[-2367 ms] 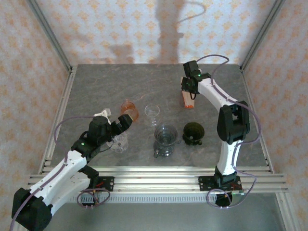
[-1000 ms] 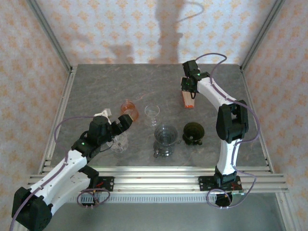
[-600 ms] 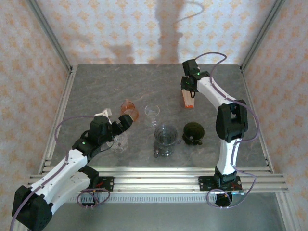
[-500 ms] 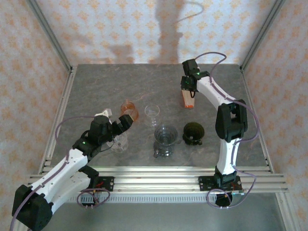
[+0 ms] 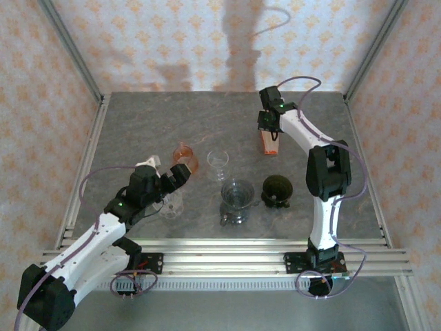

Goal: Place the coffee filter in the dripper

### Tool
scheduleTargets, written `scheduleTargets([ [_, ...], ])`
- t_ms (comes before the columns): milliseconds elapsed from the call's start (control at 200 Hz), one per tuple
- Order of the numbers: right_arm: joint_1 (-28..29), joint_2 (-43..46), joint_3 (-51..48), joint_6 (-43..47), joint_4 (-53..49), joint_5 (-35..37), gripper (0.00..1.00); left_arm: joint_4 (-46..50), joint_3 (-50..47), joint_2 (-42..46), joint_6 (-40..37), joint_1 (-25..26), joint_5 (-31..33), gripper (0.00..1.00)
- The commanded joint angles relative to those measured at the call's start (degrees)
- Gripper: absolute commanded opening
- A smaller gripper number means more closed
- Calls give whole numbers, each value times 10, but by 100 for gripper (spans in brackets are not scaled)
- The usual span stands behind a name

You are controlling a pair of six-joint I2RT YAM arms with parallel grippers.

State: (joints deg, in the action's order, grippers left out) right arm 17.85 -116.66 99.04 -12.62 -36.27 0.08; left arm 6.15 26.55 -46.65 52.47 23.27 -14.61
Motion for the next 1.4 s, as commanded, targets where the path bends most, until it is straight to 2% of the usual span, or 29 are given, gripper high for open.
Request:
scheduleTargets([
  [0,-1,3,22,8,-11,22,12,-14,-4,-2,-5,2,-2,100],
  [175,-1,11,22,11,-12,23,16,-17,-4,-5,-4,2,-4,100],
  [525,-1,16,15,10,-8,35,16,-25,-13,-5,1,1,-6,100],
  [1071,0,34,12,15,-9,41,4,-35,-16,-12,8,2,-12,100],
  [1396,1,68,-1,23,-13,52,2,-35,-12,-13,9,2,-13,100],
])
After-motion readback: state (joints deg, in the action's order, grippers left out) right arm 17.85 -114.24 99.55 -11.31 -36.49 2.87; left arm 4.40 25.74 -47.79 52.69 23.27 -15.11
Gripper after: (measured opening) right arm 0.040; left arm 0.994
